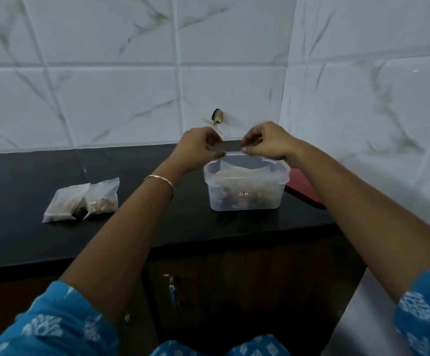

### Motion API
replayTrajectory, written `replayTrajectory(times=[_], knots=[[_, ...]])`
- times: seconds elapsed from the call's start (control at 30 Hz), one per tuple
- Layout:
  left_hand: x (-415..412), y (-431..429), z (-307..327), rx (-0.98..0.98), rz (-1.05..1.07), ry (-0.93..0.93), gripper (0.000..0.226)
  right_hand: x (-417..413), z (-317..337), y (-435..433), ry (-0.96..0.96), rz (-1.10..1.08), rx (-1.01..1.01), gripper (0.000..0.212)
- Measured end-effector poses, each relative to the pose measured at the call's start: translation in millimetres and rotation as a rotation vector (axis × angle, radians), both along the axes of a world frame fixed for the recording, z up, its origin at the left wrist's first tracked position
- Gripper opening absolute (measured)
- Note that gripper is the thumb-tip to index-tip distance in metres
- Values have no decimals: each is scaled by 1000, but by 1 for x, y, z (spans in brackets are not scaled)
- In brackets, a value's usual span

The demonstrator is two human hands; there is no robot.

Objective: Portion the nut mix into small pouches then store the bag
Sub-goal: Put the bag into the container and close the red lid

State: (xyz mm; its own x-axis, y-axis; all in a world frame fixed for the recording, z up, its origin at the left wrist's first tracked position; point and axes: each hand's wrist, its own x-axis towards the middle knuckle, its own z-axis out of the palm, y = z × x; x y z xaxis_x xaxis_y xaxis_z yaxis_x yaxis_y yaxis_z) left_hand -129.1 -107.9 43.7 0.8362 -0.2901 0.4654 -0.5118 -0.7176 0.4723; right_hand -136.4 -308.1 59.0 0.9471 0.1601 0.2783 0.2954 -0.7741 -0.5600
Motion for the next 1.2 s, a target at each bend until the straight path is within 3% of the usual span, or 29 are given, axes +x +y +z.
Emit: replayTrajectory(times=[0.17, 0.3, 0.4, 0.47, 0.53, 0.6, 0.63, 0.83, 1.07, 1.2], knots=[[-13, 72, -13, -396, 200, -33, 26, -2, 2, 70, -200, 51, 323, 20], [-16, 144, -28, -538, 419, -3, 25, -4, -18, 147, -92, 171, 421, 36], [-16, 202, -40, -491, 601, 83, 29, 1, -43, 196, 102, 220, 406, 51], [-14, 242, -51, -344, 713, 213, 28, 7, -61, 223, 233, 228, 406, 57], [-14, 276, -65, -176, 781, 401, 46, 13, -80, 246, 318, 199, 408, 61], [-20, 296, -77, -129, 742, 529, 69, 19, -95, 264, 361, 161, 400, 64], [-26, 300, -79, -152, 702, 550, 71, 22, -101, 270, 370, 146, 387, 64], [-35, 305, -81, -357, 579, 555, 31, 36, -120, 292, 249, 31, 325, 30], [-37, 308, -80, -742, 513, 536, 16, 40, -120, 294, 287, 99, 674, 11], [-42, 300, -68, -828, 508, 428, 15, 35, -104, 285, 273, 183, 813, 11]])
